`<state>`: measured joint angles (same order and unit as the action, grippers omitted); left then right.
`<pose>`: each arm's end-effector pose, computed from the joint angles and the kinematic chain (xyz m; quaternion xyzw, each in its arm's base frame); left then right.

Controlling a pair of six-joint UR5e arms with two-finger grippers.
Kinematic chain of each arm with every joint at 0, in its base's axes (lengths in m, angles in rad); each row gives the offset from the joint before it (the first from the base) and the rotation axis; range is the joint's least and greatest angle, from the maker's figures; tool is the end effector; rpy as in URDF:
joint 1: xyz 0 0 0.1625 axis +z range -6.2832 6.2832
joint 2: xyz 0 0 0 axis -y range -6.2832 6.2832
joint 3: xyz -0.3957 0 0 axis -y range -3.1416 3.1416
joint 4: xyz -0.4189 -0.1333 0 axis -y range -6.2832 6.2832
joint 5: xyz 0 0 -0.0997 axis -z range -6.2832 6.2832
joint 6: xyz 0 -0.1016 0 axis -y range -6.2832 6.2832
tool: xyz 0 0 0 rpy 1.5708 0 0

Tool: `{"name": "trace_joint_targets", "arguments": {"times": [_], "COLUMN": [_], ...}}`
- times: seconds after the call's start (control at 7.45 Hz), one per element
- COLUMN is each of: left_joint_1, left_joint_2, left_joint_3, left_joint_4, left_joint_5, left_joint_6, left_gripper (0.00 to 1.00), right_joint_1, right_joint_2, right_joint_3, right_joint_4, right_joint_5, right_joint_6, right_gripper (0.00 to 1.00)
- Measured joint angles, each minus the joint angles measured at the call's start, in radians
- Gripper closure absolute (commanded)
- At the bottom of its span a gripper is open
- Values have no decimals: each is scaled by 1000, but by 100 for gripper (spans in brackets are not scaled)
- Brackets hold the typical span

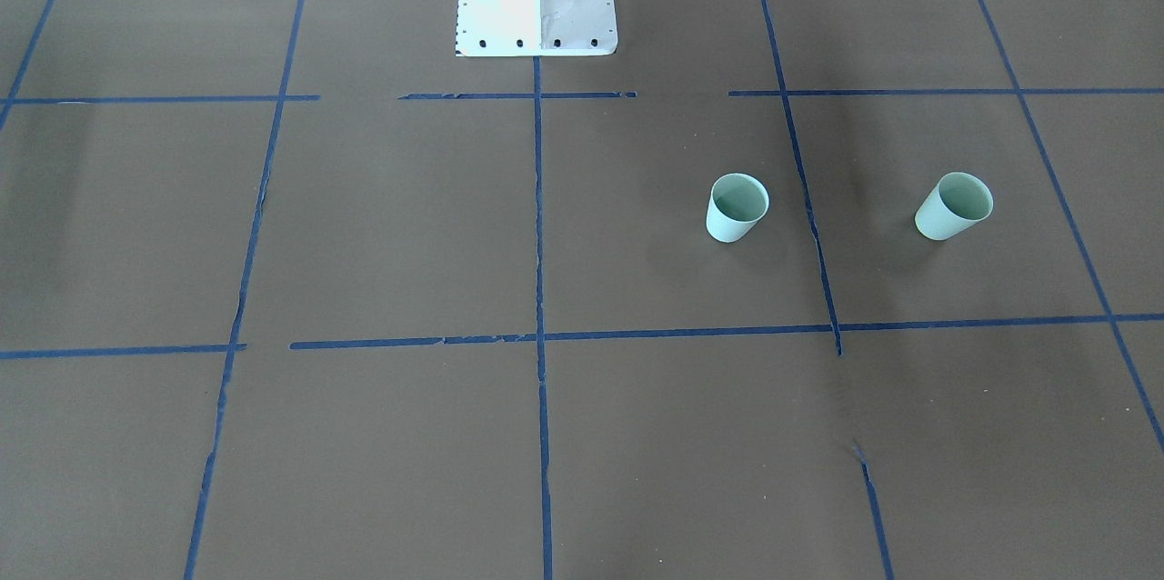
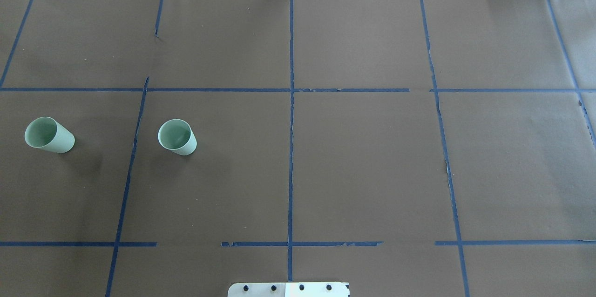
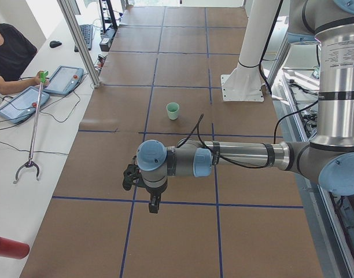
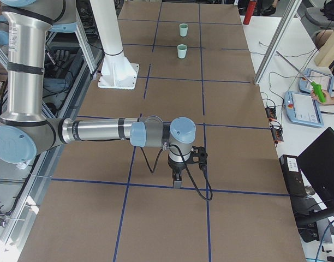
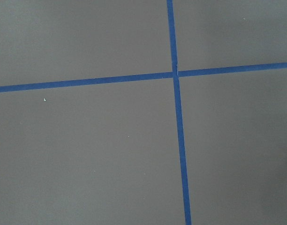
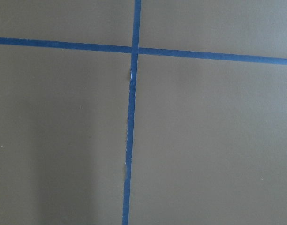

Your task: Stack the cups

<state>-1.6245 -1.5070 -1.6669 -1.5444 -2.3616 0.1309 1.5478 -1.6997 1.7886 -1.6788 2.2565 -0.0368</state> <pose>-0.0875 -0.4896 0.6147 0.0382 0.3833 0.0367 0.9221 0.0583 -0.4660 0.5983 -0.0067 -0.3362 -0.0249 0.9414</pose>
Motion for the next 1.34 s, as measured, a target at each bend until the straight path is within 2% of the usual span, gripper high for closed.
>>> {"name": "trace_joint_targets", "arguments": {"times": [0.54, 0.8, 1.07, 1.34], "left_joint_1": [7, 27, 125, 221], "left_joint_2": [-9, -13, -7, -4], "left_joint_3": [-15, -68, -153, -176], "left_joint_4": [-23, -32, -36, -90], "left_joint_5": [2, 6, 7, 9], "left_joint_6": [2, -44, -225, -428], "left_gripper": [0, 0, 0, 0], "right_joint_1": [0, 0, 0, 0], "right_joint_2": [0, 0, 0, 0], "right_joint_3": [1, 0, 0, 0], "right_joint_4": [0, 0, 0, 0], "right_joint_5": [0, 0, 0, 0], "right_joint_6": [0, 0, 0, 0], "right_gripper": [0, 0, 0, 0]}}
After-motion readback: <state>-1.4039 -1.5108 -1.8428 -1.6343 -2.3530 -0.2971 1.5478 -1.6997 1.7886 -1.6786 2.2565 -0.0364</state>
